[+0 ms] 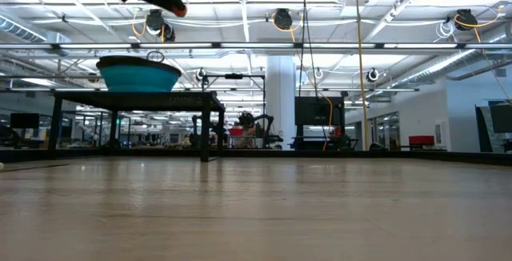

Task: Pick & Place Fruit
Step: Put the pear into the blue strainer bowl on the shelf

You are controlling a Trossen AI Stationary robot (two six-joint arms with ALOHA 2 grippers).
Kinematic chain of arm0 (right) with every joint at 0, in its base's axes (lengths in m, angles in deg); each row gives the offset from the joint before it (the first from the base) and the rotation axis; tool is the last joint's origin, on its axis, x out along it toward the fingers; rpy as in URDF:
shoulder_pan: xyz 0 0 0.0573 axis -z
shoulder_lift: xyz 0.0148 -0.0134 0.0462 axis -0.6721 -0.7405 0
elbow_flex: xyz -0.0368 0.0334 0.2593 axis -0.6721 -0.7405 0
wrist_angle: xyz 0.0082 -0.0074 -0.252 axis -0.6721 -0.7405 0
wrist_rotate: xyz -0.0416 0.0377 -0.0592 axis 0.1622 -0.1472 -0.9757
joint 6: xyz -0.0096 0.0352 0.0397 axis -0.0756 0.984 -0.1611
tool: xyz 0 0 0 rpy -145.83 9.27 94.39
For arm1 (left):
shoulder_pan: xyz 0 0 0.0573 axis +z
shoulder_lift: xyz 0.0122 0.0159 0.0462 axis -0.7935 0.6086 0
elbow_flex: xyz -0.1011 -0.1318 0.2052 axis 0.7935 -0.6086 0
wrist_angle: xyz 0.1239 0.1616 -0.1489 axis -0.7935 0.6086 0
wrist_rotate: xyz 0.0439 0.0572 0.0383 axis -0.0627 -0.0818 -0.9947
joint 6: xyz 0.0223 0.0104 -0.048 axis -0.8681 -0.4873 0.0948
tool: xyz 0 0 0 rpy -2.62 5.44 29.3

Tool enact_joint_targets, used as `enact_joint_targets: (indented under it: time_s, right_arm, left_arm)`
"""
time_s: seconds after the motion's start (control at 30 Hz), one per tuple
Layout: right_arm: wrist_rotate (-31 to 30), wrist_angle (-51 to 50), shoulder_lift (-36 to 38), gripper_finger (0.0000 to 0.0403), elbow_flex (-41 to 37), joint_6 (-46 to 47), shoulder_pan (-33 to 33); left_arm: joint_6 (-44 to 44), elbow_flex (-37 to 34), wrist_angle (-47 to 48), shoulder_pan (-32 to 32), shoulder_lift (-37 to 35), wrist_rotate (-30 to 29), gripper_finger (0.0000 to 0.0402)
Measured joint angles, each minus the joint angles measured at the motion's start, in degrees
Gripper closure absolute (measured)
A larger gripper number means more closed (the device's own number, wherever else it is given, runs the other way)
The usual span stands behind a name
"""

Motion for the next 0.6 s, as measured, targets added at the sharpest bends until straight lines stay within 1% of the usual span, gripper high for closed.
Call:
enact_joint_targets:
  time_s: [0.13, 0.17, 0.33, 0.43, 0.6]
  right_arm:
    - [4.65, -0.17, 2.96, 0.0388, 0.0, 1.44, 0.02]
    - [5.7, -0.17, 3.62, 0.0395, 0.0, 1.85, 0.03]
    - [9.15, -0.26, 6.55, 0.0397, 0.0, 4.2, 0.02]
    - [12.44, -0.32, 7.99, 0.0401, 0.0, 4.21, 0.04]
    - [17.18, -3.01, 10.55, 0.0402, 0.0, 4.21, 0.0]
  left_arm:
    - [-2.22, -0.02, 3.89, 4.11, -0.58, 0.11, 0.032]
    - [-2.86, 0.0, 4.28, 5.14, -0.64, 0.07, 0.032]
    - [-5.67, 0.0, 6.65, 11.26, -0.86, 0.11, 0.0319]
    - [-7.45, 0.0, 7.8, 15.2, -0.8, 0.45, 0.0319]
    - [-7.78, 0.0, 11.08, 22.32, -0.82, 4.25, 0.0319]
